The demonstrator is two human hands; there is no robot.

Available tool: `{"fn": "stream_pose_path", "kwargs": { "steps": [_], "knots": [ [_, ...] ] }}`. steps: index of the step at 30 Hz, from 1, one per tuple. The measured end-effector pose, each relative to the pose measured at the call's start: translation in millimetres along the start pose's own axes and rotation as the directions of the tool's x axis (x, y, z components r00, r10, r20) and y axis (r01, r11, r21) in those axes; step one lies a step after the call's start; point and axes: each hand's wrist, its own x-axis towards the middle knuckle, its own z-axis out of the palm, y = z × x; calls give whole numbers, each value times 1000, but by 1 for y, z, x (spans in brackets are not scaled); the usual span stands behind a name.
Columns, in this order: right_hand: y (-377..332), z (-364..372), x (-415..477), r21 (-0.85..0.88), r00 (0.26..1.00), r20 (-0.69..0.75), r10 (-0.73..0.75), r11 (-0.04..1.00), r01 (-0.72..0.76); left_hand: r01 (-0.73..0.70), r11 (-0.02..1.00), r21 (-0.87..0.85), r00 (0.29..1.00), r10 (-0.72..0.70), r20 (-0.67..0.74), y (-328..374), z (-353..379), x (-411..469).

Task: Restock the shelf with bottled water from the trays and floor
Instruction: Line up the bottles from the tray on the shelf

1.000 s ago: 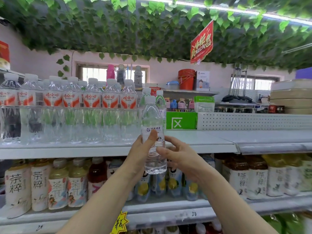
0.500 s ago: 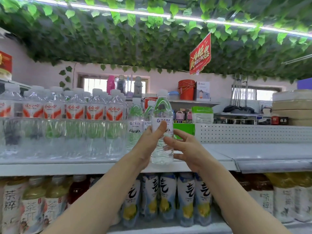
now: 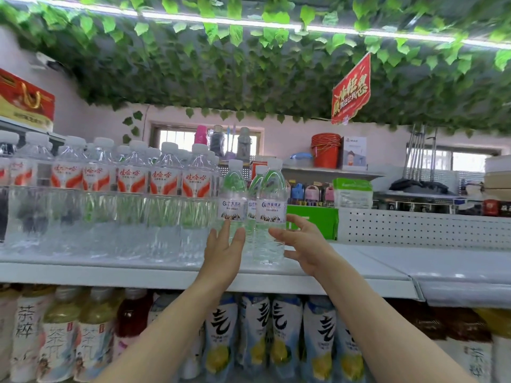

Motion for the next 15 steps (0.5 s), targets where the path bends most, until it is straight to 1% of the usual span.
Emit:
{"fn": "stream_pose_path", "kwargs": {
  "steps": [10, 15],
  "knots": [
    [21, 11, 26, -54, 1000, -3, -24, 998, 24, -19, 1000, 4, 999, 19, 35, -6, -3, -1],
    [24, 12, 27, -84, 998, 13, -68, 994, 69, -11, 999, 38, 999, 9, 36, -4, 0, 2]
  ]
}}
